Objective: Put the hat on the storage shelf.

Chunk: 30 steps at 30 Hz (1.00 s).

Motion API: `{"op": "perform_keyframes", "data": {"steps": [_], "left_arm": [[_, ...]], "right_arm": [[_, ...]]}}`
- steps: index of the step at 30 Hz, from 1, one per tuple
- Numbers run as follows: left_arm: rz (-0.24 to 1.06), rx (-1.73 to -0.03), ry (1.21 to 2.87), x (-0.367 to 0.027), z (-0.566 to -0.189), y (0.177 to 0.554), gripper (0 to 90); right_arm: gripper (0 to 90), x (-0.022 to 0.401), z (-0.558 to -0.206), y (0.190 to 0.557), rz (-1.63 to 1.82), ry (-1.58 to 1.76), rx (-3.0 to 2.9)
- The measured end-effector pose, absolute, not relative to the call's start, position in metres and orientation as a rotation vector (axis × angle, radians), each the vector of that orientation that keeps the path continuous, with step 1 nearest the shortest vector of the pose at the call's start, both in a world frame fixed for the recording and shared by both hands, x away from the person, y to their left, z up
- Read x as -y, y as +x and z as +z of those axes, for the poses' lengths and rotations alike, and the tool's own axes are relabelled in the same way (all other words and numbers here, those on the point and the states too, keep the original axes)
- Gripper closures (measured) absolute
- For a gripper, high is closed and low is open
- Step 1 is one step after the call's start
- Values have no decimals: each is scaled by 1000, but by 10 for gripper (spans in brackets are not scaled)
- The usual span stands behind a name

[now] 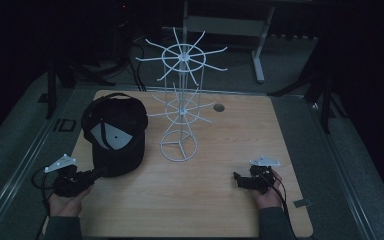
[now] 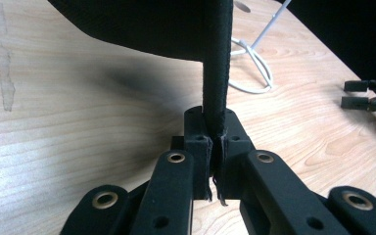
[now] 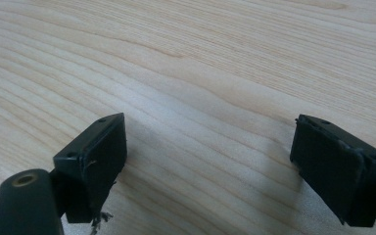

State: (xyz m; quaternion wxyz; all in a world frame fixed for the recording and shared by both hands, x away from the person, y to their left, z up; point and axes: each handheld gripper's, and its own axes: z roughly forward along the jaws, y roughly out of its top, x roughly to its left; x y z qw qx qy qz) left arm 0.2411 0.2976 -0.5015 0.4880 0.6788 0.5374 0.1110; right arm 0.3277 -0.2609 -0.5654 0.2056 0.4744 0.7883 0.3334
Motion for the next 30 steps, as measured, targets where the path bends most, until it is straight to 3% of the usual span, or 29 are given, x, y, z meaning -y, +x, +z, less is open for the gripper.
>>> {"op": "perform_keyframes", "data": {"steps": [30], "left_arm": [[404, -1301, 1652, -285, -479, 242, 862]], "right_arm": [[134, 261, -565, 328, 929, 1322, -2197]]}}
